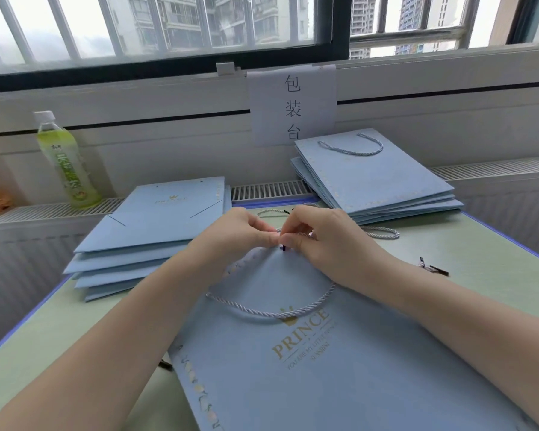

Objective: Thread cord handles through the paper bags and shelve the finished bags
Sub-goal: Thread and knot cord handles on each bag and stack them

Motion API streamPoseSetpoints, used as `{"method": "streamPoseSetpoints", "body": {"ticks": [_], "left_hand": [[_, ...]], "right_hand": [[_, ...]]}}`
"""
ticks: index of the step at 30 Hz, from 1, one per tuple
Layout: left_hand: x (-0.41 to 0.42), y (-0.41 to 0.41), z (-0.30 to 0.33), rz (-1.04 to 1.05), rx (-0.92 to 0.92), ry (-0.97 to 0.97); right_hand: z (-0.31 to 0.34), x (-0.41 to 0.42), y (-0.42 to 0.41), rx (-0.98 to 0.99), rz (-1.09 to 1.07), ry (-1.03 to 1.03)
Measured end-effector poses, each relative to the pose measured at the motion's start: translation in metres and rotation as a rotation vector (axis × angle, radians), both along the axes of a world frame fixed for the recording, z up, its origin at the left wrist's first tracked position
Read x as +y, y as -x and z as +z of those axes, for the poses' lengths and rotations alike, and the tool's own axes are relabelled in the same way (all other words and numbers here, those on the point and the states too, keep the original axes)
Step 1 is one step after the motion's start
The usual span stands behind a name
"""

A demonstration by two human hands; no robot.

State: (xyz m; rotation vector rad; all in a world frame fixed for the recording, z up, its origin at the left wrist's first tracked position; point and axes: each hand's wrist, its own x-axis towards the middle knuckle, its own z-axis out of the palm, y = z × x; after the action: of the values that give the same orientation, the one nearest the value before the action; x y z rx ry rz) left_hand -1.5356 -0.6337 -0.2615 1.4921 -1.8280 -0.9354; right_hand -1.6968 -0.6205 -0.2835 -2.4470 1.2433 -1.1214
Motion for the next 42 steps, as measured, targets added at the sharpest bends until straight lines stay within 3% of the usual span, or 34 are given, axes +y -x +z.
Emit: {"method": "streamPoseSetpoints", "body": {"ticks": [4,12,17,24,31,36,42], "left_hand": [[0.0002,-0.0002,-0.0020,0.016,0.017,-0.001],[0.0027,-0.0004,0.0010,0.046,0.097,0.005],[0.0054,0.0022,0.0028,0.027,0.134,0.030],[0.0094,-0.0015,0.0038,0.006,0.032,-0.049],[0.0027,-0.0024,0.0029,-0.025,0.108,-0.122],[0.0050,-0.0006,0.0036,0.032,0.214,-0.238],[0.0021,0.0028,0.0002,0.101,0.129,-0.191]], "right_hand": [[-0.0053,-0.0029,-0.0002,-0.041,0.013,-0.027],[-0.0084,-0.0031,0.0013,-0.097,0.018,0.124],[-0.0053,-0.0026,0.0019,-0.149,0.053,0.045],[-0.0085,-0.0014,0.0006,-0.028,0.003,0.144],[-0.0066,-0.0006,-0.0002,0.031,0.025,0.270],[-0.0068,-0.0007,-0.0025,0.047,0.074,0.207],[-0.0078,-0.0037,-0.0019,0.030,0.116,0.130]]}}
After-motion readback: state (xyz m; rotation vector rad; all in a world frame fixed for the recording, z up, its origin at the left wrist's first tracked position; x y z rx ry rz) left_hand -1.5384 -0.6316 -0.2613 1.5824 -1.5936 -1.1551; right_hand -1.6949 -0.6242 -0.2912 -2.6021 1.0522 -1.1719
